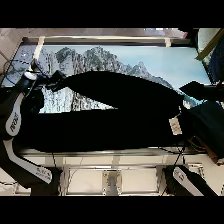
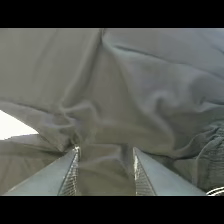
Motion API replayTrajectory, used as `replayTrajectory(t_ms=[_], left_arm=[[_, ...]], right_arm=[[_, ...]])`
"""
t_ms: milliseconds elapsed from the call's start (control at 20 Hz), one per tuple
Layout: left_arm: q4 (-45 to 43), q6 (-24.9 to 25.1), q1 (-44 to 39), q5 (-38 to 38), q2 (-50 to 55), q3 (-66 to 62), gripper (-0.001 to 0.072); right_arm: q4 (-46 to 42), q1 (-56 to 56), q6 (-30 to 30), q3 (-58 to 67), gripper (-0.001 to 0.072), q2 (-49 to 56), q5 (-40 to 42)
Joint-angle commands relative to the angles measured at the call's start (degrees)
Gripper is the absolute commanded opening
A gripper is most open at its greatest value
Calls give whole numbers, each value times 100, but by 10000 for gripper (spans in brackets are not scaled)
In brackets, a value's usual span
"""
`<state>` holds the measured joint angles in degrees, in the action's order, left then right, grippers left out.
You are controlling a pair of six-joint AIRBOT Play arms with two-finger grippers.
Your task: Fold the clothes and pants, and hang the long-sleeved shirts on hangers.
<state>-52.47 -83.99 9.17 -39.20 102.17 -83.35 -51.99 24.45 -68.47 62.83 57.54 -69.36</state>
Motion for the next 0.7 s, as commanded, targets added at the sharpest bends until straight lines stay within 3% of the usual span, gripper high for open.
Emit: replayTrajectory(t_ms=[0,450,500,550,650], left_arm=[[-1141,-824,-74,-223,264,-219,604],[66,-951,-219,686,726,-238,601],[72,-953,-216,688,758,-238,569],[74,-953,-216,723,756,-240,453],[70,-949,-212,796,752,-334,41]], right_arm=[[-79,-116,2,4,388,72,96],[-76,-116,0,4,388,72,273],[-76,-116,0,4,389,72,271],[-76,-116,0,0,388,72,271],[-79,-116,0,0,388,72,269]])
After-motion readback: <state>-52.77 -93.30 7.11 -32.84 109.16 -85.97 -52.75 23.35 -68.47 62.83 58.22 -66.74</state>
